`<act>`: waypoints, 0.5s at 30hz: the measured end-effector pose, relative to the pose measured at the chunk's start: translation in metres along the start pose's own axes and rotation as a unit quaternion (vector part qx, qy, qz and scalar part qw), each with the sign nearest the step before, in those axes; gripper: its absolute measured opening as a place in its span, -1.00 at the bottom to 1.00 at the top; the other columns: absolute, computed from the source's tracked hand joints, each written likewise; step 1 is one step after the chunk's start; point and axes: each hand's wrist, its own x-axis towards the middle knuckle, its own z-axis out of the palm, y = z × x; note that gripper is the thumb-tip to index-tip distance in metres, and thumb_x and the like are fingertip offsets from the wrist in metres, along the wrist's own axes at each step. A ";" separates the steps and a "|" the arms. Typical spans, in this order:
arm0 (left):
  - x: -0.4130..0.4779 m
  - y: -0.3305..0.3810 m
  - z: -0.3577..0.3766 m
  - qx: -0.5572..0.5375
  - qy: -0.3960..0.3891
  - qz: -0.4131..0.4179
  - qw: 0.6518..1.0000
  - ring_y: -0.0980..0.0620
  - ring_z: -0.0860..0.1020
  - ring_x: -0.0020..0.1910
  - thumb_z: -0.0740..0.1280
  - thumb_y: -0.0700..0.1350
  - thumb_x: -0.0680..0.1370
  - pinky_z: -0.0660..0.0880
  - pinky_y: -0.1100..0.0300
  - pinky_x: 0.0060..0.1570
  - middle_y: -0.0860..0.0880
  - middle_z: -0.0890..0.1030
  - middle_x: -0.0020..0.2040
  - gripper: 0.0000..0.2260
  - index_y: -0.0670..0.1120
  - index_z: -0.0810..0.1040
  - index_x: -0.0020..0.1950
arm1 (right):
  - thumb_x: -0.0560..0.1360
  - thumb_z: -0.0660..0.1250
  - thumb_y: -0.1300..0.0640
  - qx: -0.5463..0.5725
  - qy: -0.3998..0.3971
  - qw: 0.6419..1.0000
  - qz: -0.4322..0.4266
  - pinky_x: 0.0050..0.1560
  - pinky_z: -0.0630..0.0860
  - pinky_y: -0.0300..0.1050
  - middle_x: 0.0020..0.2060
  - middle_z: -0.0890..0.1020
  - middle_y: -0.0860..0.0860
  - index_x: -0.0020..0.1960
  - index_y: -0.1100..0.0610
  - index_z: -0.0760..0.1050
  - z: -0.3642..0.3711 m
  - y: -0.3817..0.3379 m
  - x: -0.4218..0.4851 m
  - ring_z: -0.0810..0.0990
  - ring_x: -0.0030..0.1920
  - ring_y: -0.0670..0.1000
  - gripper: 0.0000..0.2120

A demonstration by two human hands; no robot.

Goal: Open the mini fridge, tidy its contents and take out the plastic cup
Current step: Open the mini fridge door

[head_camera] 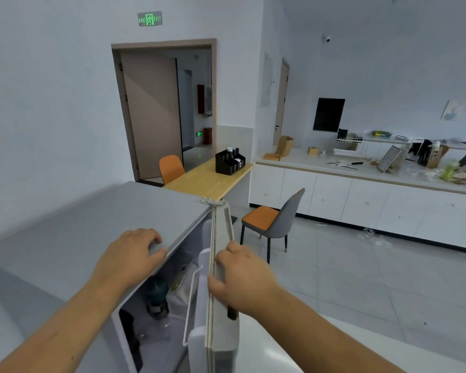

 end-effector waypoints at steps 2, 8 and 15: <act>0.001 -0.002 0.001 0.003 0.000 0.002 1.000 0.09 0.51 0.01 0.32 0.24 0.53 0.54 0.05 -0.02 0.12 0.63 0.06 -0.77 0.16 0.56 0.08 | 0.53 0.19 -0.22 -0.007 -0.019 1.000 0.018 -0.04 0.56 0.00 0.02 0.45 -0.02 0.22 0.03 0.53 -0.007 0.009 -0.005 0.48 -0.01 0.04 -0.57; 0.001 0.002 0.002 0.010 -0.003 0.008 1.000 0.08 0.53 0.00 0.33 0.21 0.55 0.55 0.06 -0.04 0.10 0.65 0.04 -0.78 0.13 0.56 0.09 | 0.58 0.22 0.08 -0.056 -0.031 0.995 0.071 -0.08 0.58 0.05 0.00 0.50 0.03 0.08 0.12 0.57 -0.023 0.047 -0.025 0.53 -0.01 0.11 -0.81; -0.008 0.017 0.002 0.035 -0.023 0.013 0.999 0.03 0.58 0.00 0.33 0.11 0.60 0.60 0.05 0.02 0.03 0.68 0.14 -0.73 0.06 0.60 0.25 | 0.52 0.17 0.27 -0.093 -0.019 0.986 0.136 0.03 0.55 0.01 0.20 0.54 0.02 0.28 0.06 0.48 -0.023 0.110 -0.038 0.53 0.11 0.09 -0.63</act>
